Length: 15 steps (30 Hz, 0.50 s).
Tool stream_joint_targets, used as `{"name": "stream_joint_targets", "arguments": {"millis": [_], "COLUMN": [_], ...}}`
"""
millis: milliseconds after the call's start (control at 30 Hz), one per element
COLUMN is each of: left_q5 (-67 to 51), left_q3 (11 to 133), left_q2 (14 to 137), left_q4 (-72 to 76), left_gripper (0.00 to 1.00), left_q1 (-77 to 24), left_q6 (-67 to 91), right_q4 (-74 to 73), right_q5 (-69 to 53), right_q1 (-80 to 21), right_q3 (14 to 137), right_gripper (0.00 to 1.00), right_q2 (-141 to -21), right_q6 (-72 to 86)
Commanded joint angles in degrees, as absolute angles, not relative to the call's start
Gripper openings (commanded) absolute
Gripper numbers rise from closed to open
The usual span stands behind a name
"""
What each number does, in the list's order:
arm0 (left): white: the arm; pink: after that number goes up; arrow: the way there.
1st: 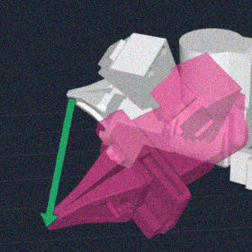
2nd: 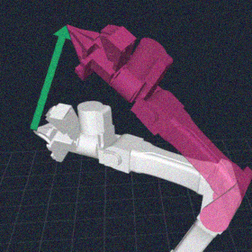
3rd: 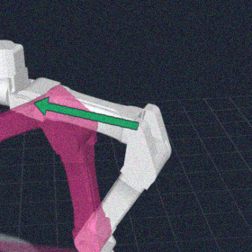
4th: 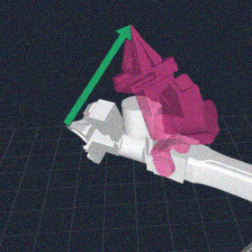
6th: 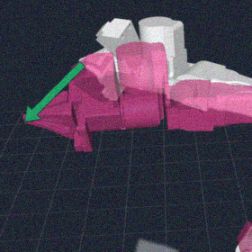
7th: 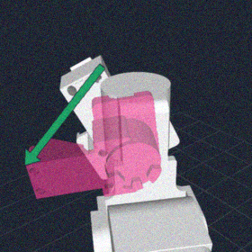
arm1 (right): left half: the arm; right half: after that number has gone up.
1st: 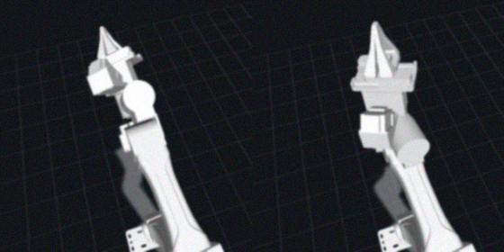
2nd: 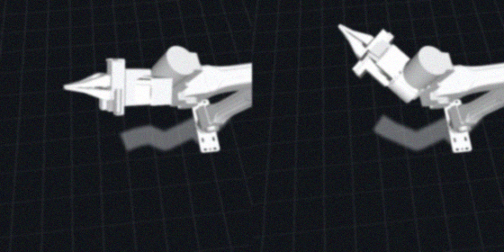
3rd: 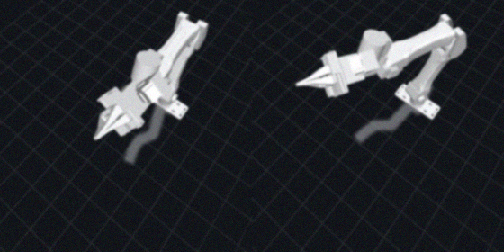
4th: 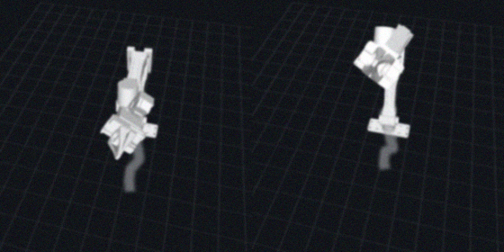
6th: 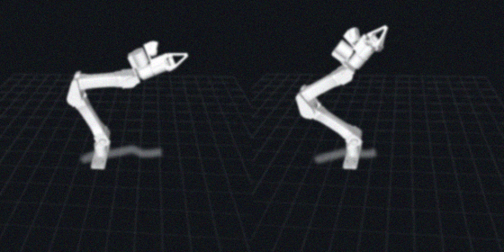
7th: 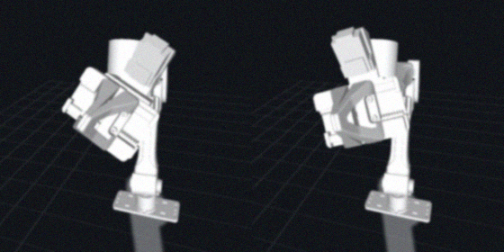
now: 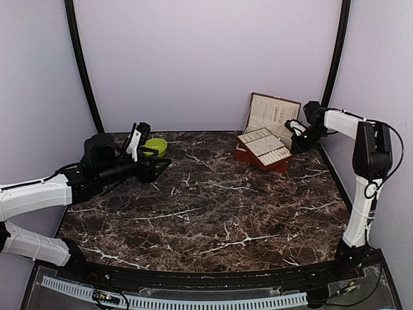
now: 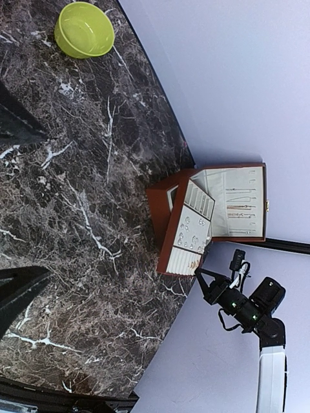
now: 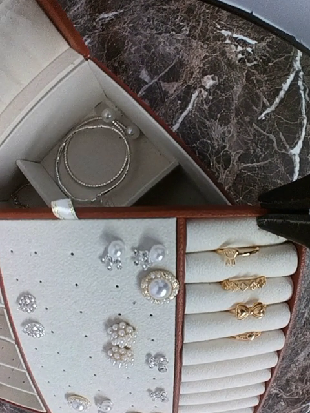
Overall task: Organize the mixed jewelry
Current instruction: Place the compartment layer in the jewelry box.
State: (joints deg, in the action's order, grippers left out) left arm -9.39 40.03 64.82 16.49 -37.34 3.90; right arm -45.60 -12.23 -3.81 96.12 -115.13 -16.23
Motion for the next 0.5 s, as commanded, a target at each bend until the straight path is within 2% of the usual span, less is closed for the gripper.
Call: {"name": "stream_joint_targets", "arguments": {"millis": [0, 467], "left_q5": [-9.43, -9.89], "left_q3": [40.34, 40.43], "left_q2": [64.90, 66.42], "left_q4": [16.85, 17.05], "left_gripper": [0.67, 0.67], "left_q1": [-37.09, -37.09], "left_q6": [3.90, 4.05], "right_q4": [-46.02, -42.95], "right_q5": [-14.95, -9.12], "right_q1": [-3.35, -2.84], "right_q3": [100.64, 103.46], "right_gripper": [0.00, 0.00], "right_q2": [-117.17, -121.09], "right_q6": [-19.18, -19.31]}}
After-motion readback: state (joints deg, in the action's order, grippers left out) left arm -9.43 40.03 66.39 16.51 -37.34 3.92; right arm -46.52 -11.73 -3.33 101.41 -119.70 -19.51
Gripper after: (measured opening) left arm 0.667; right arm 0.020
